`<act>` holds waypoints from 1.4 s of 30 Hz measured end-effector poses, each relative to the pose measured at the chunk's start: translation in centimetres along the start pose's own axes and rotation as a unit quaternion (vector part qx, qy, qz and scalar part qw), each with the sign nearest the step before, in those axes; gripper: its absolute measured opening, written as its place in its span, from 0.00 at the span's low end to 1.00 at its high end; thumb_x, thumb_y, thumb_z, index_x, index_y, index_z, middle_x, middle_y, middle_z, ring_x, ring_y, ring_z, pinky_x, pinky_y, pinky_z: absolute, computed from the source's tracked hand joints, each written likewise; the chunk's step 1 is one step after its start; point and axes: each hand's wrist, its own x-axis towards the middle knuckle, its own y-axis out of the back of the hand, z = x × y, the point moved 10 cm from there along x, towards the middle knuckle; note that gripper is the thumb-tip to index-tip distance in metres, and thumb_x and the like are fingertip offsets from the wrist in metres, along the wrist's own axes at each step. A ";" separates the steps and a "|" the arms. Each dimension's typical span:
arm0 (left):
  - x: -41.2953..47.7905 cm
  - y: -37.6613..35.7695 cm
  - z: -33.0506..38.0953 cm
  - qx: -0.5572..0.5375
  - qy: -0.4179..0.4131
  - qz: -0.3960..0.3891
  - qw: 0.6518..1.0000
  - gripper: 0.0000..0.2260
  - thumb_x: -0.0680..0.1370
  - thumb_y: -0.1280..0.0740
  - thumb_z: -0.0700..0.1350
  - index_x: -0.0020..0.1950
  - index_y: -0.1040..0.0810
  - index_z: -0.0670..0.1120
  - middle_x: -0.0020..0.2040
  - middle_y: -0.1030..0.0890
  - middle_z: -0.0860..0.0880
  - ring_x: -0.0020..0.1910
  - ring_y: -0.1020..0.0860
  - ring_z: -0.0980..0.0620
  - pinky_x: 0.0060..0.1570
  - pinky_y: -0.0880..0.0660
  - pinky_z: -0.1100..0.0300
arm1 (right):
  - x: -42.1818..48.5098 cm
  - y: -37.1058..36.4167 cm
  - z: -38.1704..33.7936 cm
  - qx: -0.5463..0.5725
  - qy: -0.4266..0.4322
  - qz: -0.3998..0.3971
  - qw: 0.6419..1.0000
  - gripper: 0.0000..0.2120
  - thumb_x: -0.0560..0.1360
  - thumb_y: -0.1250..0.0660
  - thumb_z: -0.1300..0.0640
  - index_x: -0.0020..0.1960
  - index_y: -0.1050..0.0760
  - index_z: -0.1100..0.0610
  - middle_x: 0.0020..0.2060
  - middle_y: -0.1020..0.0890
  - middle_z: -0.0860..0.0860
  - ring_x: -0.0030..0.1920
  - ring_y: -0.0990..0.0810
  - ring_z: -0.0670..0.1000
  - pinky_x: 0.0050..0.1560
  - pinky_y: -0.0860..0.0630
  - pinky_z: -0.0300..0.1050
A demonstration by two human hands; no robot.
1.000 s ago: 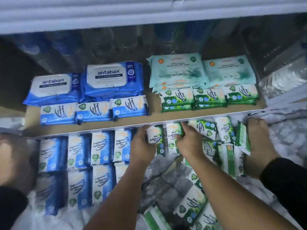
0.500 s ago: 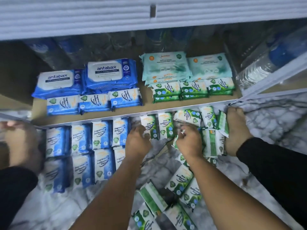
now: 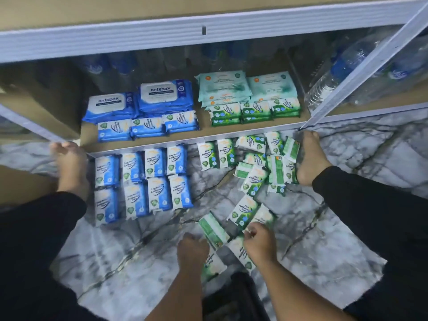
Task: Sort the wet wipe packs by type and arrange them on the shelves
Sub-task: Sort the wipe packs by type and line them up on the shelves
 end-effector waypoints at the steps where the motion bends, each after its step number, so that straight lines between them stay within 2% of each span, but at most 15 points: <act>1: -0.2 -0.2 -1.3 0.010 0.012 0.002 1.000 0.14 0.74 0.29 0.50 0.54 0.22 0.43 0.51 0.17 0.42 0.51 0.19 0.42 0.49 0.22 0.55 | -0.6 -0.7 0.8 -0.023 -0.004 -0.019 1.000 0.07 0.72 0.30 0.56 0.50 0.19 0.54 0.46 0.17 0.53 0.47 0.18 0.57 0.45 0.23 0.45; 4: -0.5 -0.3 -3.3 0.084 0.032 0.007 0.996 0.23 0.75 0.31 0.54 0.63 0.25 0.42 0.59 0.22 0.40 0.58 0.22 0.40 0.54 0.23 0.54 | -1.6 -1.8 2.1 -0.126 -0.006 -0.071 0.990 0.14 0.72 0.30 0.48 0.55 0.20 0.51 0.50 0.17 0.51 0.53 0.18 0.57 0.50 0.21 0.47; 7: -0.8 -0.8 -1.7 0.187 -0.055 -0.018 0.981 0.31 0.71 0.28 0.52 0.71 0.35 0.49 0.65 0.31 0.43 0.63 0.27 0.40 0.56 0.26 0.51 | -2.2 -2.6 2.5 -0.234 -0.001 -0.116 0.965 0.27 0.72 0.29 0.42 0.69 0.29 0.47 0.64 0.24 0.50 0.64 0.25 0.57 0.60 0.25 0.51; 9: -1.0 -1.6 -0.9 0.277 -0.120 -0.042 0.952 0.33 0.72 0.29 0.52 0.74 0.38 0.54 0.70 0.36 0.47 0.68 0.33 0.43 0.59 0.26 0.50 | -2.4 -3.1 3.0 -0.270 -0.003 -0.124 0.955 0.32 0.73 0.30 0.41 0.73 0.34 0.48 0.68 0.29 0.51 0.66 0.27 0.58 0.61 0.26 0.53; 13: -0.8 -2.3 -0.7 0.347 -0.181 -0.052 0.919 0.33 0.72 0.28 0.55 0.73 0.37 0.55 0.73 0.39 0.51 0.71 0.39 0.46 0.64 0.28 0.49 | -2.2 -4.3 3.4 -0.320 0.005 -0.127 0.939 0.35 0.74 0.30 0.41 0.75 0.38 0.51 0.68 0.29 0.52 0.65 0.26 0.57 0.58 0.25 0.52; 19: -0.7 -2.6 0.4 0.390 -0.284 -0.027 0.875 0.27 0.72 0.28 0.56 0.69 0.29 0.54 0.73 0.35 0.49 0.70 0.37 0.45 0.65 0.31 0.50 | -1.6 -5.1 3.5 -0.345 0.019 -0.124 0.930 0.37 0.75 0.31 0.39 0.75 0.38 0.56 0.67 0.27 0.55 0.63 0.24 0.56 0.58 0.25 0.49; 22: -0.4 -3.0 0.7 0.424 -0.284 -0.050 0.859 0.28 0.71 0.28 0.57 0.69 0.29 0.53 0.71 0.33 0.50 0.69 0.35 0.46 0.64 0.32 0.49 | -1.4 -4.9 3.2 -0.343 0.023 -0.126 0.930 0.34 0.74 0.30 0.39 0.73 0.35 0.57 0.65 0.24 0.55 0.62 0.22 0.56 0.57 0.25 0.48; 24: -0.3 -3.2 0.9 0.430 -0.260 -0.088 0.860 0.29 0.70 0.27 0.59 0.68 0.28 0.54 0.68 0.31 0.51 0.67 0.33 0.47 0.63 0.30 0.50 | -1.5 -4.5 2.7 -0.340 0.019 -0.131 0.931 0.31 0.73 0.30 0.39 0.69 0.32 0.55 0.63 0.23 0.53 0.61 0.22 0.55 0.56 0.25 0.48; 27: -0.7 -3.4 1.1 0.383 -0.220 -0.159 0.883 0.28 0.66 0.24 0.57 0.65 0.23 0.59 0.62 0.24 0.52 0.61 0.25 0.50 0.59 0.24 0.54 | -1.9 -3.3 1.6 -0.334 0.013 -0.147 0.931 0.28 0.69 0.29 0.38 0.63 0.27 0.51 0.58 0.21 0.51 0.58 0.21 0.55 0.53 0.25 0.47; 30: -1.9 -3.4 0.8 0.351 -0.166 -0.229 0.893 0.28 0.65 0.21 0.53 0.64 0.20 0.52 0.58 0.19 0.50 0.55 0.21 0.51 0.52 0.24 0.59 | -2.6 -2.0 0.6 -0.324 0.000 -0.176 0.929 0.27 0.64 0.28 0.40 0.59 0.27 0.50 0.54 0.21 0.50 0.55 0.20 0.55 0.50 0.24 0.46; 33: -3.3 -2.6 1.3 0.317 -0.128 -0.269 0.900 0.21 0.72 0.24 0.53 0.61 0.18 0.45 0.53 0.17 0.48 0.49 0.19 0.52 0.39 0.28 0.64 | -3.0 -0.1 -0.8 -0.250 -0.032 -0.194 0.948 0.33 0.65 0.29 0.49 0.68 0.33 0.50 0.60 0.21 0.52 0.59 0.20 0.57 0.55 0.22 0.47; 35: -4.4 -1.3 3.1 0.268 -0.135 -0.264 0.917 0.18 0.75 0.27 0.51 0.61 0.18 0.44 0.53 0.19 0.49 0.49 0.20 0.51 0.37 0.30 0.65 | -2.9 1.8 -2.7 -0.154 -0.050 -0.185 0.969 0.39 0.67 0.28 0.53 0.75 0.39 0.50 0.65 0.23 0.54 0.63 0.23 0.58 0.57 0.24 0.45; 37: -5.3 0.6 5.7 0.193 -0.148 -0.237 0.941 0.20 0.76 0.27 0.49 0.65 0.21 0.44 0.55 0.20 0.49 0.48 0.21 0.50 0.39 0.29 0.64 | -2.2 4.2 -5.7 -0.068 -0.031 -0.160 0.984 0.36 0.69 0.26 0.56 0.72 0.38 0.52 0.64 0.23 0.55 0.60 0.23 0.58 0.54 0.26 0.45; 40: -6.6 3.6 10.5 0.059 -0.183 -0.190 0.963 0.24 0.76 0.26 0.47 0.69 0.27 0.45 0.54 0.21 0.50 0.43 0.20 0.54 0.35 0.24 0.64 | -1.5 7.8 -10.4 0.062 0.011 -0.135 0.989 0.35 0.70 0.23 0.61 0.72 0.37 0.52 0.63 0.23 0.55 0.54 0.25 0.55 0.51 0.29 0.45; 42: -7.4 5.0 13.6 -0.043 -0.217 -0.183 0.958 0.33 0.75 0.25 0.43 0.77 0.37 0.49 0.67 0.24 0.47 0.51 0.17 0.48 0.44 0.19 0.59 | -1.0 9.7 -12.9 0.122 0.045 -0.125 0.984 0.39 0.70 0.22 0.61 0.74 0.38 0.48 0.65 0.25 0.50 0.55 0.26 0.52 0.51 0.30 0.45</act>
